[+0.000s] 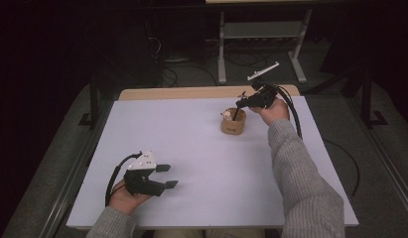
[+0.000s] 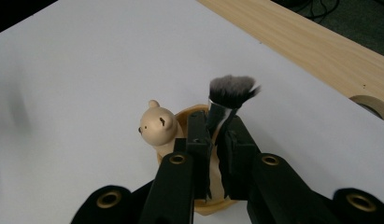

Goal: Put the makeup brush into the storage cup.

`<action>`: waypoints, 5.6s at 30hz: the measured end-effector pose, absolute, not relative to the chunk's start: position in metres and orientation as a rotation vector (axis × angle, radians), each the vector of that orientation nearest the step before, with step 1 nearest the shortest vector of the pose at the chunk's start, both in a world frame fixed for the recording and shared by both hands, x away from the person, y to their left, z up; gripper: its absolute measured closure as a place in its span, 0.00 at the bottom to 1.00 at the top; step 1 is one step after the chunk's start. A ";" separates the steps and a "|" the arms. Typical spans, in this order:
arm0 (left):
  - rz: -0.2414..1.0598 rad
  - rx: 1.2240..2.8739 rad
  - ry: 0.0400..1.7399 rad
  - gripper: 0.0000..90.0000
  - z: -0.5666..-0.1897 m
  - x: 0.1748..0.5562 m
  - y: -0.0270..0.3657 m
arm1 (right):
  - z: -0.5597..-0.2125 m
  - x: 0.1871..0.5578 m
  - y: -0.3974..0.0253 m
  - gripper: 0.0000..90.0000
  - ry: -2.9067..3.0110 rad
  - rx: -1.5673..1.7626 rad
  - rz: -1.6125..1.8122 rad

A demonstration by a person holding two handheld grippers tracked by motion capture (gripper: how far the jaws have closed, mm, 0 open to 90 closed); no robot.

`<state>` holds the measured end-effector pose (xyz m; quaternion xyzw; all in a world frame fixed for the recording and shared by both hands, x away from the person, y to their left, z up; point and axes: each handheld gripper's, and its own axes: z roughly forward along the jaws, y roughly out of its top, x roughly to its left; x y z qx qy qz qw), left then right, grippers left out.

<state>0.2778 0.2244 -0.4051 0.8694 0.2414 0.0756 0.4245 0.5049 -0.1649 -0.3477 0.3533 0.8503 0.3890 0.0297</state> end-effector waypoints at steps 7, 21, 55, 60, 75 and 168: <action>0.190 2.176 0.590 0.42 -0.405 0.279 0.224 | -0.351 0.505 -0.165 0.90 2.599 1.111 1.215; 0.193 2.190 0.578 0.42 -0.405 0.279 0.222 | -0.347 0.498 -0.181 0.68 2.523 1.182 1.250; 0.214 2.184 0.583 0.39 -0.404 0.279 0.221 | -0.341 0.454 -0.222 0.42 2.409 1.185 1.341; 0.216 2.186 0.589 0.38 -0.404 0.279 0.222 | -0.341 0.448 -0.223 0.41 2.408 1.180 1.336; 0.225 2.182 0.600 0.36 -0.405 0.279 0.220 | -0.344 0.429 -0.230 0.34 2.394 1.156 1.346; 0.255 2.144 0.692 0.27 -0.403 0.283 0.240 | -0.392 0.338 -0.227 0.23 2.403 1.082 1.389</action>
